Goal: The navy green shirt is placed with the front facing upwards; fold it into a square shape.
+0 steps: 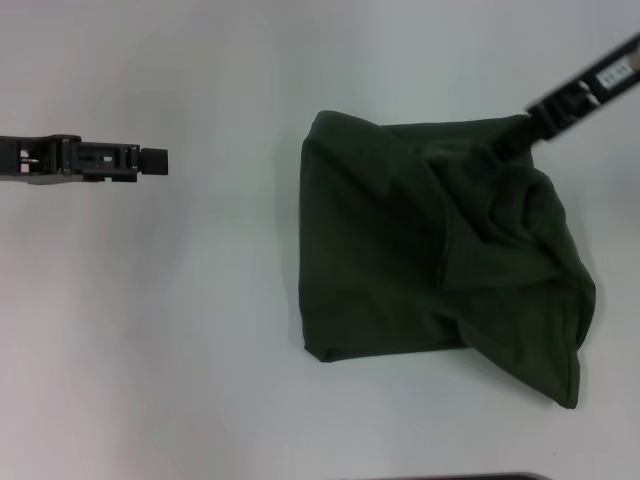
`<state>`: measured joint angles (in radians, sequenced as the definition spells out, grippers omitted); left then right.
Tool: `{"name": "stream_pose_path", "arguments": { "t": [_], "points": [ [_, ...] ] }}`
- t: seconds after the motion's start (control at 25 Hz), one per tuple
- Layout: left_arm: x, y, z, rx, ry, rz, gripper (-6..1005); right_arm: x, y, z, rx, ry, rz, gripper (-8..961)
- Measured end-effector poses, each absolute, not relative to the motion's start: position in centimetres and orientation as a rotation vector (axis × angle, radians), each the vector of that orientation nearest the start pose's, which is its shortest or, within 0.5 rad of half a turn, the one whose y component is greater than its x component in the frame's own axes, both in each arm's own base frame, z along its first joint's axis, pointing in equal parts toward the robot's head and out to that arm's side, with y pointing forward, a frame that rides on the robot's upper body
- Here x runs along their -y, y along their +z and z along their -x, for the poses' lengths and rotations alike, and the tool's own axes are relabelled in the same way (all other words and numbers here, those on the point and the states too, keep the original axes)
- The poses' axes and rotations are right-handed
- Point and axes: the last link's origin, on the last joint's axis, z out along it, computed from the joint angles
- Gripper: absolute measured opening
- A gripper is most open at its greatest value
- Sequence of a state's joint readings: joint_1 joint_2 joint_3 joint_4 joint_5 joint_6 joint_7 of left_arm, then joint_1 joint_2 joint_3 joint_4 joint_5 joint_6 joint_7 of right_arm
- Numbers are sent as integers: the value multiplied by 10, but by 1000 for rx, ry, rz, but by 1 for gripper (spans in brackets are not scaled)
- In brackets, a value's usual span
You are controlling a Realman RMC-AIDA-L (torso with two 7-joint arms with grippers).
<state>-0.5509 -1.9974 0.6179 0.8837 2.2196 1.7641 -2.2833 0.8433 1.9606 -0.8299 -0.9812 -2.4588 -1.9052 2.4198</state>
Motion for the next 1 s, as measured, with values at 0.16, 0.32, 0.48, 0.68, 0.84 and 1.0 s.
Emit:
{"name": "stream_pose_path", "arguments": {
  "t": [0.16,0.32,0.48,0.68,0.84,1.0],
  "points": [
    [-335,64,265,1644,-507,2525,800,-373,75,-197,-1398,-317,2679,611],
    [-338,63,261,1642,-508,2537,799,-377,81,-199,-1380,-349,2627,611],
    [-338,62,261,1643,-504,2539,798,-378,72,-197,-1368,-345,2641,612],
    [-337,62,262,1651,-507,2533,796,-378,66,-195,-1353,-358,2655,613],
    [-338,61,263,1662,-509,2526,795,-377,68,-194,-1348,-353,2662,609],
    [-339,58,263,1669,-508,2527,794,-377,70,-192,-1348,-345,2667,604]
  ]
}}
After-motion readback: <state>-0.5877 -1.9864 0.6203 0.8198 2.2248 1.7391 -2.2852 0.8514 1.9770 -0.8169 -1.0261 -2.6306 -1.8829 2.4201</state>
